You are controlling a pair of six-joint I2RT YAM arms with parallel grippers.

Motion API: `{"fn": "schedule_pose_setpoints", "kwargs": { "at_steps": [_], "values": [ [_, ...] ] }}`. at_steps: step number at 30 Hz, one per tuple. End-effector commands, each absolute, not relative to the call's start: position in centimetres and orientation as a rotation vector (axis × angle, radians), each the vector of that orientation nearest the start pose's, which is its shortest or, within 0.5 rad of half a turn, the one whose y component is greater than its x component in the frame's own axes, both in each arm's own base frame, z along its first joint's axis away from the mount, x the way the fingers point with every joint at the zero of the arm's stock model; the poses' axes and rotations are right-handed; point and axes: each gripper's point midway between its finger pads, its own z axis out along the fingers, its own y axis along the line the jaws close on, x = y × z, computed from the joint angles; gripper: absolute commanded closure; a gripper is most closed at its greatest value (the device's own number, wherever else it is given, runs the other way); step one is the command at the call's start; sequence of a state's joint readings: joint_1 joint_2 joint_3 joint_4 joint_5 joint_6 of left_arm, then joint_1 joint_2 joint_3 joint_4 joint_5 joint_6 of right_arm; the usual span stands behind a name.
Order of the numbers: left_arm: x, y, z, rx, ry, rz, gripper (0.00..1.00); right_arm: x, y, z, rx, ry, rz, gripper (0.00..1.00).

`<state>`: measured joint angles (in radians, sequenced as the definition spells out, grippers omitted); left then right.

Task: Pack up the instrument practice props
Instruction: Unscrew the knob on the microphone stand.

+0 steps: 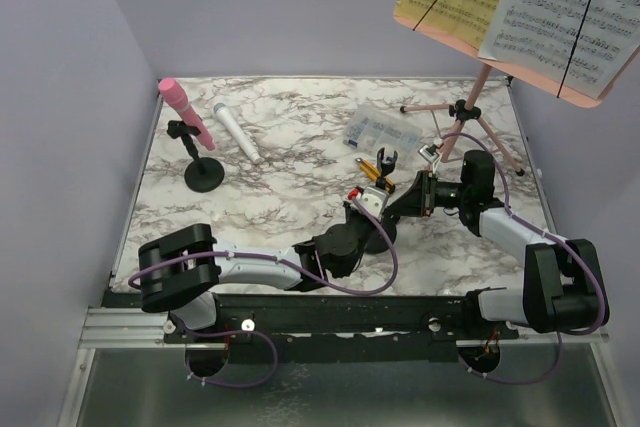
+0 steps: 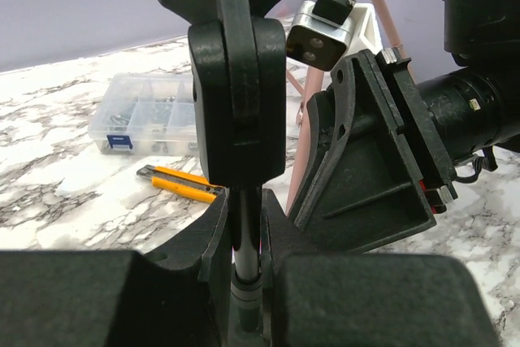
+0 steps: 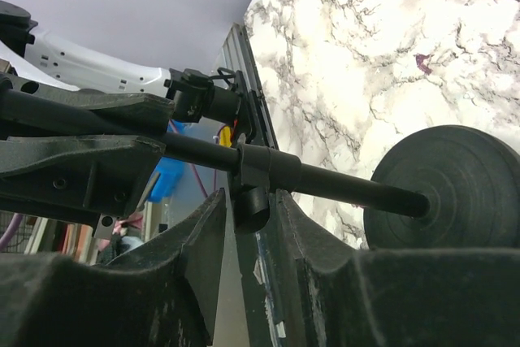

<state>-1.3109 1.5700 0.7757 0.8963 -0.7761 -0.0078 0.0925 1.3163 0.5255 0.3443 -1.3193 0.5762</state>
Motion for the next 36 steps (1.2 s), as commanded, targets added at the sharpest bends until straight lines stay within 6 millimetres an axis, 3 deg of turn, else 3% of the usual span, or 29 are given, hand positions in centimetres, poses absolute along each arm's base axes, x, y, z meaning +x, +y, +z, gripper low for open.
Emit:
{"fn": "schedule_pose_setpoints", "kwargs": {
  "at_steps": [1,6,13,23,36],
  "values": [
    [22.7,-38.8,26.3,0.22,1.404,-0.6,1.0,22.0,19.8,16.7,-0.475,1.971,1.718,0.67],
    [22.7,-38.6,26.1,0.217,1.407,-0.595,1.0,21.7,19.8,16.9,-0.526,1.935,1.702,0.77],
    [22.8,-38.2,26.0,0.206,1.409,-0.578,1.0,21.2,19.8,17.3,-0.625,1.85,1.65,0.82],
    [22.8,-37.9,26.1,0.193,1.41,-0.585,1.0,20.6,19.6,17.2,-0.843,1.677,1.461,0.86],
    [22.6,-38.3,25.5,0.21,1.421,-0.598,1.0,21.8,18.8,16.0,-1.02,1.582,1.166,0.93]
  ]
}}
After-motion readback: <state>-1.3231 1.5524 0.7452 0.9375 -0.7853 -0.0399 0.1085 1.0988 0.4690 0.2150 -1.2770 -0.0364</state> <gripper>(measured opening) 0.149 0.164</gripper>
